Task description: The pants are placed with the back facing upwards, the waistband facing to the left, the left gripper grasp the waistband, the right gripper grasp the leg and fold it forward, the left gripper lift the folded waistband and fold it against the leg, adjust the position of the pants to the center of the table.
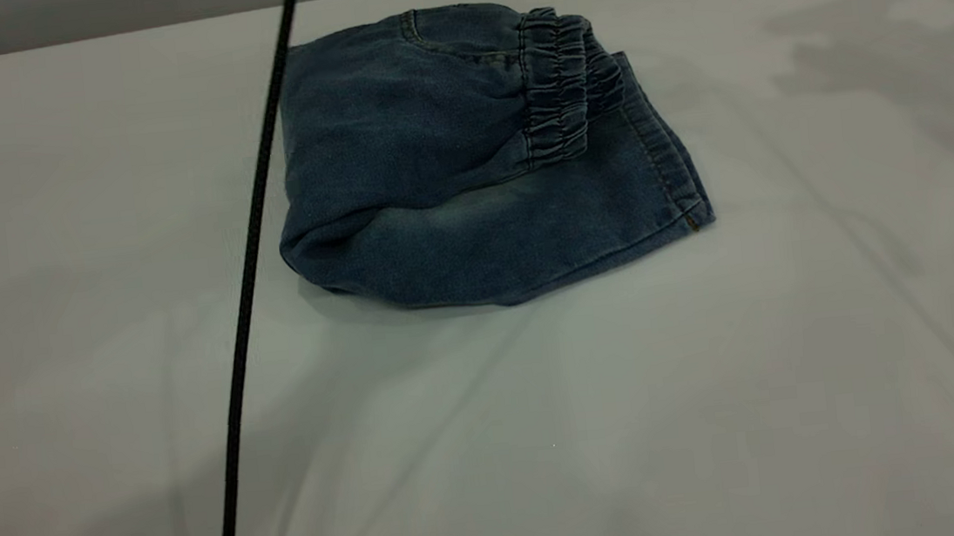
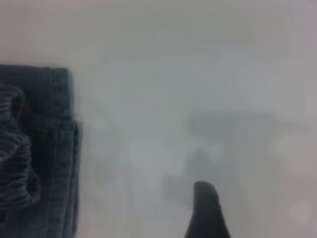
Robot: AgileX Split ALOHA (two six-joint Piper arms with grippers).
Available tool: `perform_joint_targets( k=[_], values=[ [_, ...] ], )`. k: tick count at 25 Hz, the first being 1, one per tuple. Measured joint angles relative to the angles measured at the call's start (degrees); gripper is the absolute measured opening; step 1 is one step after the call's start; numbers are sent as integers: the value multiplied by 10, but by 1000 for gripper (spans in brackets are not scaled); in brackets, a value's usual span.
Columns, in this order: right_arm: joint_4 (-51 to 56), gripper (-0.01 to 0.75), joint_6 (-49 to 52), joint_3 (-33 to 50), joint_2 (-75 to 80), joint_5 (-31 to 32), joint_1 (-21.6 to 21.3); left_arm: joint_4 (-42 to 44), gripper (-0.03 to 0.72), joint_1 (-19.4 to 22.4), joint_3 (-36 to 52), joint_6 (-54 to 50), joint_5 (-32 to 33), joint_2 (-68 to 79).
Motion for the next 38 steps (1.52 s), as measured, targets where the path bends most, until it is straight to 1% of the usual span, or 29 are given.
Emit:
perform_joint_targets(
  k=[4, 6, 9, 13, 18, 26, 33, 38],
  values=[
    [10, 416, 0, 0, -16, 4, 1, 118, 542, 0, -7, -98, 65, 4],
    [10, 416, 0, -1, -33, 4, 1, 156, 542, 1, -7, -133, 82, 12],
    [17, 416, 0, -1, -62, 4, 1, 188, 542, 7, -7, -149, 103, 30],
    [41, 416, -4, -1, -96, 16, 1, 180, 542, 6, -9, -149, 95, 57],
    [68, 416, -10, -1, -110, 30, 1, 184, 542, 9, -10, -148, 68, 92],
    [95, 416, -25, -1, -129, 33, 1, 185, 539, 12, -10, -128, 30, 145],
    [98, 416, -36, -1, -130, 29, 1, 178, 516, 11, -10, -35, 24, 155],
    [99, 416, -36, -1, -130, 22, 1, 142, 496, 11, -10, 55, 27, 155]
  ],
)
